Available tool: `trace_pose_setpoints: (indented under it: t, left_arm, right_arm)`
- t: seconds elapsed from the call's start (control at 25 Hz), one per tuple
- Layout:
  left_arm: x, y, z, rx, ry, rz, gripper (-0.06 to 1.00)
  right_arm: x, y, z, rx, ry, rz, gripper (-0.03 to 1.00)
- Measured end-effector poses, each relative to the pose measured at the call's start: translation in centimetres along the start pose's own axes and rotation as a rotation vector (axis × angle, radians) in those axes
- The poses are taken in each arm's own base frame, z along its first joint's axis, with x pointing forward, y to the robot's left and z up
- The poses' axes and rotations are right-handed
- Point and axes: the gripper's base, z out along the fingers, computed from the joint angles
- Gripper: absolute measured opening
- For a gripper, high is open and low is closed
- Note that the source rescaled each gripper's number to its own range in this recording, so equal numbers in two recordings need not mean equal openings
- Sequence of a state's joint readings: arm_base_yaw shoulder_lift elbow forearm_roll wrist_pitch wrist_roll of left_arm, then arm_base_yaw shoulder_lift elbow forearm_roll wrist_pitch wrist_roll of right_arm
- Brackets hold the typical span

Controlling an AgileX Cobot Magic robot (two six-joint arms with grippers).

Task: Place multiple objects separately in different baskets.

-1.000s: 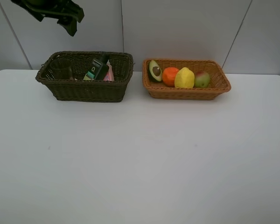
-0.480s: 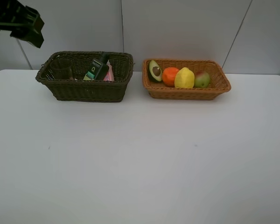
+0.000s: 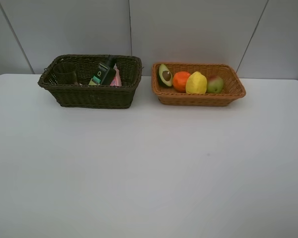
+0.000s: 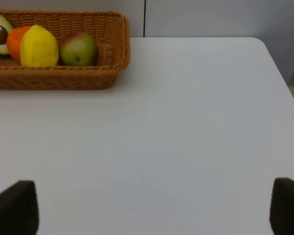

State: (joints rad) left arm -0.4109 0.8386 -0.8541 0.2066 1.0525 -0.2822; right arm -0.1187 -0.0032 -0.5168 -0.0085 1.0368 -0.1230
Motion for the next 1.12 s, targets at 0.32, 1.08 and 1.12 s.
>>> trace_pose_setpoints:
  t: [0.32, 1.08, 1.12]
  left_arm:
    - [6.8, 1.6, -2.6, 0.042, -0.148, -0.037, 1.00]
    - [13.4, 1.3, 0.2, 0.139, -0.139, 0.068, 1.00]
    - [13.6, 1.1, 0.0, 0.163, -0.147, 0.056, 1.00]
  right_arm:
    - [0.0, 0.0, 0.0, 0.000, 0.000, 0.000, 1.00]
    - [0.0, 0.0, 0.0, 0.000, 0.000, 0.000, 1.00]
    - [0.0, 0.0, 0.0, 0.000, 0.000, 0.000, 1.00]
